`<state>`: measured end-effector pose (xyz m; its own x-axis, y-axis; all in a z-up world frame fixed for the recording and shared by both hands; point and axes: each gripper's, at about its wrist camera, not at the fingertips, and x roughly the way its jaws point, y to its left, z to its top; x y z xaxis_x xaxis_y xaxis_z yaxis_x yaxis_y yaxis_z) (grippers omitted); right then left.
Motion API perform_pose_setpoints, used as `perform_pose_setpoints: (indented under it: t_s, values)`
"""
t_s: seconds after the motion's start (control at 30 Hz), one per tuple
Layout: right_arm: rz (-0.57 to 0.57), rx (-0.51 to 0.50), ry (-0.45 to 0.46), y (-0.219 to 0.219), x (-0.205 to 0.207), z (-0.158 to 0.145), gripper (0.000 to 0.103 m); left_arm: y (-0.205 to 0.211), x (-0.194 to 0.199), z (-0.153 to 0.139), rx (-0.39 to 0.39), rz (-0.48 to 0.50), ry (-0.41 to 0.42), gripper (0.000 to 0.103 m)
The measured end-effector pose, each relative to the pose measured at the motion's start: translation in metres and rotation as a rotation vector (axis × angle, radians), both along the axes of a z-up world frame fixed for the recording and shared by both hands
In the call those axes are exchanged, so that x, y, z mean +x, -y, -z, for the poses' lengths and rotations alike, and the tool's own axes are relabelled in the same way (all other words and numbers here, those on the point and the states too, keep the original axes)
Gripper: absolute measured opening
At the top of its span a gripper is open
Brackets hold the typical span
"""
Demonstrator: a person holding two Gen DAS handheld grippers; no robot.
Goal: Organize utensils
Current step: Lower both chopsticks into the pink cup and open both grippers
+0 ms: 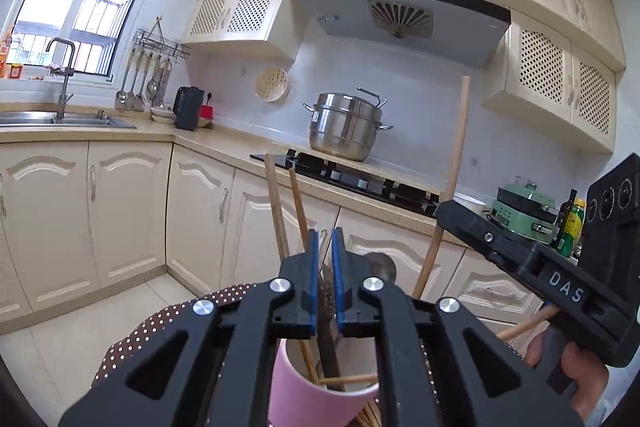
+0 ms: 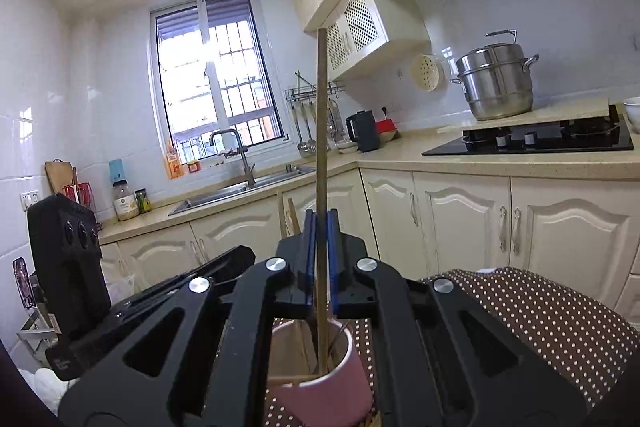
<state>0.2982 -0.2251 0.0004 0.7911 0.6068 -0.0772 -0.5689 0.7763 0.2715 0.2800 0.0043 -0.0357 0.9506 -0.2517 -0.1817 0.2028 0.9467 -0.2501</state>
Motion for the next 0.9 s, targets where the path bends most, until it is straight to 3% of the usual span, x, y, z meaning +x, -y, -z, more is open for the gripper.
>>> perform_pose_setpoints:
  t_s: [0.07,0.1,0.13,0.17,0.43,0.7,0.8,0.87,0.9]
  values:
    - [-0.001,-0.011,-0.008,-0.001,-0.005,0.001,0.006,-0.001,-0.003,-0.002,-0.002,-0.001,-0.014,0.008]
    - [-0.002,-0.016,-0.01,-0.001,-0.006,0.001,0.006,-0.002,-0.004,-0.003,-0.001,-0.003,-0.02,0.017]
    - [-0.005,-0.026,-0.017,-0.003,-0.008,0.002,0.006,-0.003,-0.007,-0.005,0.005,-0.009,-0.028,0.032]
    - [-0.004,-0.031,-0.021,-0.002,-0.008,0.002,0.006,-0.003,-0.009,-0.006,0.01,-0.015,-0.031,0.037]
    - [0.023,-0.046,-0.073,-0.002,-0.018,0.004,0.007,-0.007,-0.031,-0.016,0.038,-0.018,-0.08,0.051]
    - [0.085,-0.043,-0.081,0.004,-0.034,-0.012,0.008,-0.006,-0.052,-0.031,0.084,-0.038,-0.113,0.055]
    - [0.104,-0.025,-0.076,0.012,-0.043,-0.019,0.024,-0.006,-0.062,-0.036,0.094,-0.039,-0.119,0.06]
    - [0.129,-0.014,-0.066,0.019,-0.054,-0.024,0.045,-0.004,-0.067,-0.037,0.098,-0.031,-0.135,0.061]
    - [0.135,-0.013,-0.064,0.022,-0.058,-0.025,0.045,-0.004,-0.07,-0.037,0.102,-0.026,-0.15,0.061]
